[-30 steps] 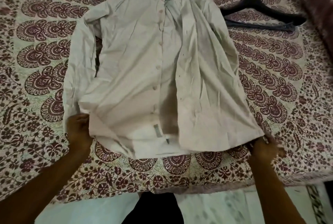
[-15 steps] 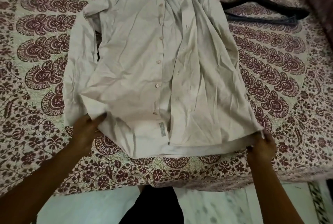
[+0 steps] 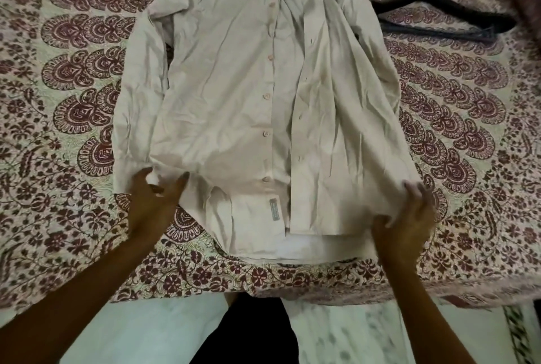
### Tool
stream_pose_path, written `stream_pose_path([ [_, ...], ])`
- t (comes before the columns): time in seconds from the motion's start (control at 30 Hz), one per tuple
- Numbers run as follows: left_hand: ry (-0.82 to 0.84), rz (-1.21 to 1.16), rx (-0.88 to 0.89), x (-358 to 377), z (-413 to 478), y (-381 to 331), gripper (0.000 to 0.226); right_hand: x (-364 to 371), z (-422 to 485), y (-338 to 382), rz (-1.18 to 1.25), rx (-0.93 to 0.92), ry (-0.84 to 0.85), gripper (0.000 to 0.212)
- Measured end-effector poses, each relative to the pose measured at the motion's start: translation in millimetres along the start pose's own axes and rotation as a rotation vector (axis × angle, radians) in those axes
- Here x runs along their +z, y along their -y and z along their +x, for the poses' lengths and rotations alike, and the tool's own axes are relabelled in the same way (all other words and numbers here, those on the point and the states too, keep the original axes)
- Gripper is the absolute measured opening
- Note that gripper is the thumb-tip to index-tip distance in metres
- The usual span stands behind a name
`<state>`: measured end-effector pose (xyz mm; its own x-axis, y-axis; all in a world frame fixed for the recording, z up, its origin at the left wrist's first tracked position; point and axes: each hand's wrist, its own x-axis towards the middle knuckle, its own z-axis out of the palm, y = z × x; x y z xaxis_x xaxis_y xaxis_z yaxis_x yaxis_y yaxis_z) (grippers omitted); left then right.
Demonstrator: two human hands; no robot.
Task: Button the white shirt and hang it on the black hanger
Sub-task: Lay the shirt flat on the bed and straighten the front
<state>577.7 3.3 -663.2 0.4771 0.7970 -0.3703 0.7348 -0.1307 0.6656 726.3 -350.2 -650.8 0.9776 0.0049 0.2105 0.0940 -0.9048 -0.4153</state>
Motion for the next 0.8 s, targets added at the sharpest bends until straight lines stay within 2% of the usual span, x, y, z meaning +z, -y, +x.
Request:
stream_pose_path([
  [0.07, -0.059, 0.249, 0.366, 6.8, -1.5, 0.6, 0.079, 16.3, -20.8, 14.3, 0.017, -0.372, 0.239, 0.045],
  [0.1, -0.041, 0.395, 0.569, 9.2, -1.9, 0.8, 0.077, 25.5, -30.8, 24.6, 0.051, -0.472, 0.361, 0.043],
  [0.13, 0.010, 0.546, 0.759, 10.5, 0.4, 2.7, 0.083, 31.2, -40.4, 39.4, 0.080, -0.548, 0.474, 0.044],
  [0.2, 0.152, 0.810, 1.007, 13.8, 4.9, 4.9, 0.105, 45.9, -59.4, 58.5, 0.041, -0.593, 0.632, 0.052],
  [0.23, 0.206, 0.872, 1.049, 15.5, 10.1, 9.0, 0.109, 50.2, -65.5, 67.3, 0.034, -0.508, 0.706, 0.055],
  [0.3, 0.283, 0.836, 1.058, 10.8, 16.5, 6.6, 0.098, 57.2, -70.3, 80.5, 0.154, -0.194, 0.778, 0.048],
  [0.4, 0.372, 0.680, 1.173, -9.7, 27.8, -7.7, 0.061, 58.2, -69.4, 90.6, 0.474, 0.168, 0.825, 0.007],
  [0.47, 0.422, 0.732, 1.274, -26.6, 23.2, -9.6, 0.048, 52.4, -67.9, 85.9, 0.686, 0.330, 0.915, 0.018],
  [0.5, 0.454, 0.773, 1.306, -35.0, 18.5, -4.3, 0.044, 48.8, -68.4, 80.9, 0.682, 0.356, 0.959, 0.020],
  [0.57, 0.543, 0.841, 1.297, -49.2, 6.8, 15.7, 0.039, 47.0, -72.7, 64.6, 0.491, 0.292, 1.018, 0.021],
  [0.7, 0.640, 0.926, 1.105, -57.9, -3.5, 63.7, 0.046, 51.3, -75.8, 58.8, 0.275, 0.221, 0.993, 0.038],
  [0.73, 0.655, 0.942, 1.082, -55.4, -2.6, 70.1, 0.045, 51.9, -75.4, 61.8, 0.240, 0.190, 0.985, 0.035],
  [0.8, 0.636, 0.915, 1.080, -52.6, -2.4, 69.8, 0.029, 47.4, -74.0, 69.6, 0.141, 0.139, 0.970, 0.019],
])
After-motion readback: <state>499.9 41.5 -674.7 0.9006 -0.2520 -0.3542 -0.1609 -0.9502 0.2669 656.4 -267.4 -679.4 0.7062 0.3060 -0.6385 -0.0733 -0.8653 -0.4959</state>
